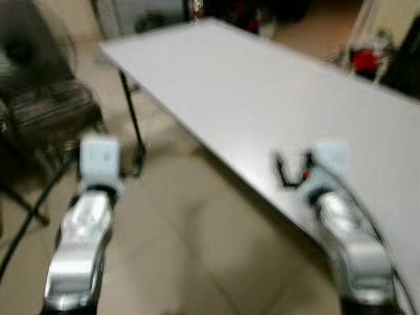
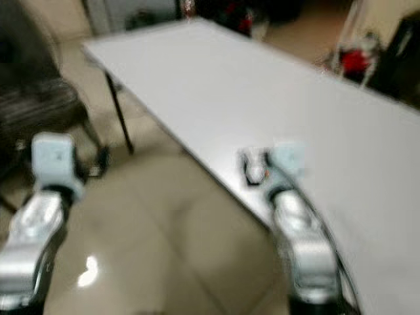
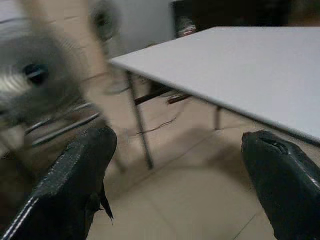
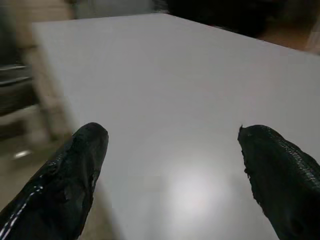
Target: Setting the table
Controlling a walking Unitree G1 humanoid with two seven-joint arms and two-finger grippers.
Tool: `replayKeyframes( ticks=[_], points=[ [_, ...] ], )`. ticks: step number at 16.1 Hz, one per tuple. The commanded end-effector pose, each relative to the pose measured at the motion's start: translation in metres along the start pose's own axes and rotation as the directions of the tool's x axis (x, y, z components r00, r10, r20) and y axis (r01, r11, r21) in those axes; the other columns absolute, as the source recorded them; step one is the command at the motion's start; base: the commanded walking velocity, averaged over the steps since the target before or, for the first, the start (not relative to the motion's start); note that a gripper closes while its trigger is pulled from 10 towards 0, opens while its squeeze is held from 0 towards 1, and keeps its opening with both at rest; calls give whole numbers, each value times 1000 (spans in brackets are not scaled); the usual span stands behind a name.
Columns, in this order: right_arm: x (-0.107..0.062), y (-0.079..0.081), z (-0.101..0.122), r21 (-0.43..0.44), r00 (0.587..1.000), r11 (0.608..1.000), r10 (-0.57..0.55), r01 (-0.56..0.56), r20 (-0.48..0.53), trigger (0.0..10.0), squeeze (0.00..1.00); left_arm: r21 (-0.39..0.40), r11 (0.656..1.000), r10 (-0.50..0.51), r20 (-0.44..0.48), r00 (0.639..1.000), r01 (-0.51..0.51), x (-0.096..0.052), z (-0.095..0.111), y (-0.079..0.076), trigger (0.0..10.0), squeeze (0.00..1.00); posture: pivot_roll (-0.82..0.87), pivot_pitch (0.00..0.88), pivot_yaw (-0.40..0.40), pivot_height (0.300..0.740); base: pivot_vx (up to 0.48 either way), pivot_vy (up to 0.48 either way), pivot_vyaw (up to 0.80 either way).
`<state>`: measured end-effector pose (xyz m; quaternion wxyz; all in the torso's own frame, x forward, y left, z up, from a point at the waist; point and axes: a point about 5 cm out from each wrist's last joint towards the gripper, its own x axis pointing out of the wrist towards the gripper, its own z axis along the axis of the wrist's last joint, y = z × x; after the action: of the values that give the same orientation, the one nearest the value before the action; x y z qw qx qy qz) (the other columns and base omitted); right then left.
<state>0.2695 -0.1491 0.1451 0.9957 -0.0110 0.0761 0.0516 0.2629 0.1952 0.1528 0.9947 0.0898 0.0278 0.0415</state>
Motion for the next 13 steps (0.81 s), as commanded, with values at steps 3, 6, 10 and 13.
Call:
replayKeyframes(
  ticks=[3,6,10,13],
  points=[
    [3,-7,1,-14,1000,1000,-13,14,6,10000,1000,-7,1000,-19,36,999,19,-6,6,-2,10000,0,107,0,-11,740,181,0,763],
    [8,-4,2,-1,1000,1000,-12,12,0,10000,1000,-5,1000,-30,45,999,30,-5,8,-1,10000,0,112,0,-18,740,354,0,0],
    [9,2,3,-36,999,999,30,-30,11,10000,1000,-11,999,-41,43,998,41,-5,8,-4,10000,0,114,0,-20,740,387,0,133],
    [11,6,3,-47,998,997,65,-64,11,10000,1000,-11,999,-34,43,999,34,-7,8,-3,10000,0,125,0,-29,740,405,0,800]
  ],
)
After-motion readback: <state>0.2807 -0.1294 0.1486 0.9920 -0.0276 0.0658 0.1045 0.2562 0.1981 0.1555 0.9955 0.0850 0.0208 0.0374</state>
